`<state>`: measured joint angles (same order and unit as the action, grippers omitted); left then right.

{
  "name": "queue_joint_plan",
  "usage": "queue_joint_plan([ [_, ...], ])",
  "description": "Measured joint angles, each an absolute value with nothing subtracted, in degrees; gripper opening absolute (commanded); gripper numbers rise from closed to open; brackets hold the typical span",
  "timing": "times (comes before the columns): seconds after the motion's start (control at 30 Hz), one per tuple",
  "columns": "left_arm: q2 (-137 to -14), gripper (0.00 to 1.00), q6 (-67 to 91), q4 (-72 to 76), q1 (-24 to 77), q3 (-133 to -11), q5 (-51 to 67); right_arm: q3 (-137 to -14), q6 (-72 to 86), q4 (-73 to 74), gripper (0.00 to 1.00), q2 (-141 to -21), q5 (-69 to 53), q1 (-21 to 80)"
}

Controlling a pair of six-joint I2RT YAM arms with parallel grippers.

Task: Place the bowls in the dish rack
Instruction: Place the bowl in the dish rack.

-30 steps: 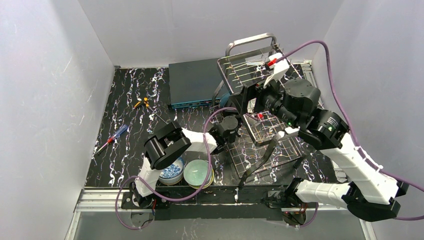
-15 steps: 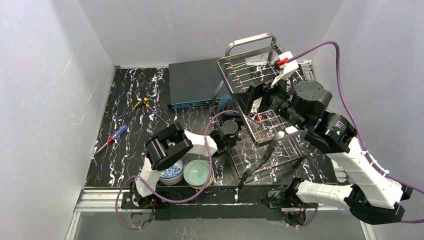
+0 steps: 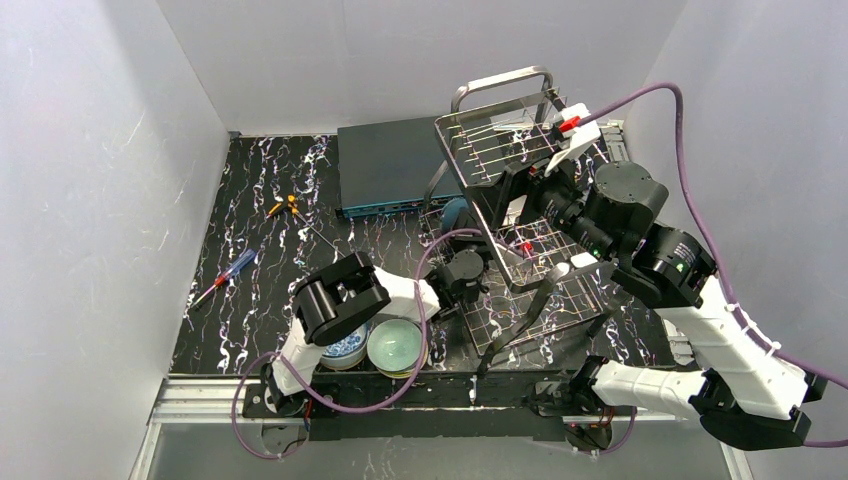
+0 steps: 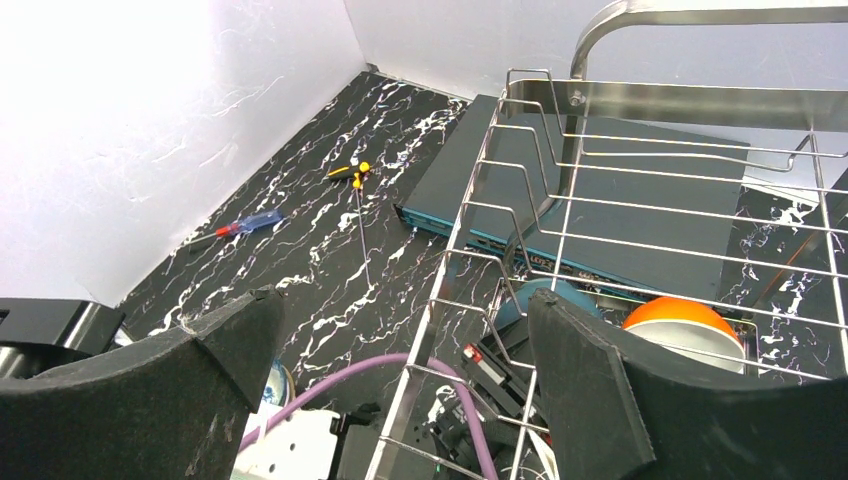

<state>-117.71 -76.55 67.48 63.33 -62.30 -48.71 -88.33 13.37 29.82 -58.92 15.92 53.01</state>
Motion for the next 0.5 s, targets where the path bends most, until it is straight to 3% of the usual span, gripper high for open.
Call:
queue_joint_plan([
  [0.3,-119.79,0.02,-77.36,68.95,67.55,-62.22,-51.79,-88.27,13.37,29.82,0.99,-58.85,15.92,53.01],
  [0.37,-119.94,0.11,-77.56,69.45,67.72,-62.19,-52.34,-88.27,13.37,29.82,0.99,-58.85,15.92,53.01],
  [0.5,-120.66,0.42,-78.65,71.31,67.72,-62.19,-53.36,-88.27,13.39,29.82,0.99,-58.85,15.92,53.01],
])
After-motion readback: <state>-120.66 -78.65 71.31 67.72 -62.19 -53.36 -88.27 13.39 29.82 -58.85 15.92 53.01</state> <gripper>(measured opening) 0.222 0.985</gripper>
